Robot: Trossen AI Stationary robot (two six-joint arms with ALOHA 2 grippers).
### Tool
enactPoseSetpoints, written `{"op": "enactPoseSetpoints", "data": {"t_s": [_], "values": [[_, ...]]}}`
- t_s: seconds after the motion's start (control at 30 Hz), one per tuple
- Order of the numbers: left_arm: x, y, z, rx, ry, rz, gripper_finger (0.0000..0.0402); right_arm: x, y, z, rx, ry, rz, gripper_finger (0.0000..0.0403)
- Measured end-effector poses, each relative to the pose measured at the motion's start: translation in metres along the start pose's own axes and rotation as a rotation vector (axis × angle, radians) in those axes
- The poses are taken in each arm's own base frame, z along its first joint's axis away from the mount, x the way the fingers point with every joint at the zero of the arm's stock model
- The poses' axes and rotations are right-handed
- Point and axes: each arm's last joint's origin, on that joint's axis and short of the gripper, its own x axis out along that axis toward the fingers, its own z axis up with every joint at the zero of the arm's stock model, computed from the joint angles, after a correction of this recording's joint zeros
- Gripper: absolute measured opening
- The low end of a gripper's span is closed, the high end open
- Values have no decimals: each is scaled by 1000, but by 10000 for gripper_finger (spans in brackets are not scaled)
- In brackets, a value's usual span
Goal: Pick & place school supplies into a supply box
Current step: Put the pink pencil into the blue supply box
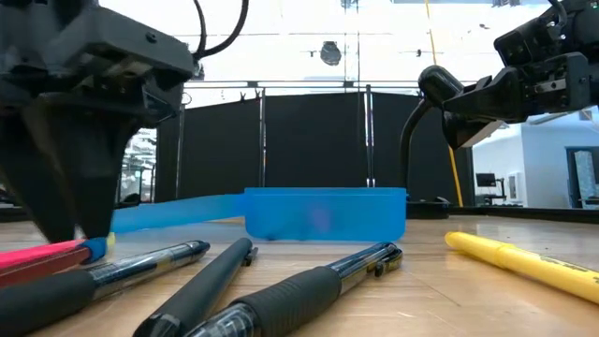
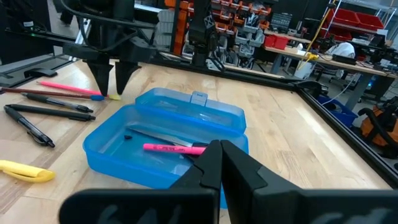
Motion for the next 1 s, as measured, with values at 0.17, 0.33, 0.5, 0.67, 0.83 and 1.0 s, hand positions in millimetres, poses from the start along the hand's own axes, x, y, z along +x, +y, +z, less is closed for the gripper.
{"op": "enactPoseSetpoints", "data": {"t_s": [0.17, 0.33, 0.5, 0.67, 0.83, 1.0], "values": [[1, 2, -1, -5, -9, 20, 186, 0, 0, 0, 5, 0, 0, 0], [10, -1, 2, -6, -8, 26, 186, 0, 0, 0, 11, 1, 0, 0], [17, 0, 3, -6, -2, 45, 186, 0, 0, 0, 19, 0, 0, 0], [18, 1, 6, -16, 2, 63, 186, 0, 0, 0, 19, 0, 0, 0], [17, 7, 5, 5, 11, 125, 186, 0, 0, 0, 19, 0, 0, 0], [17, 8, 5, 31, 11, 134, 173, 0, 0, 0, 27, 0, 0, 0]]}}
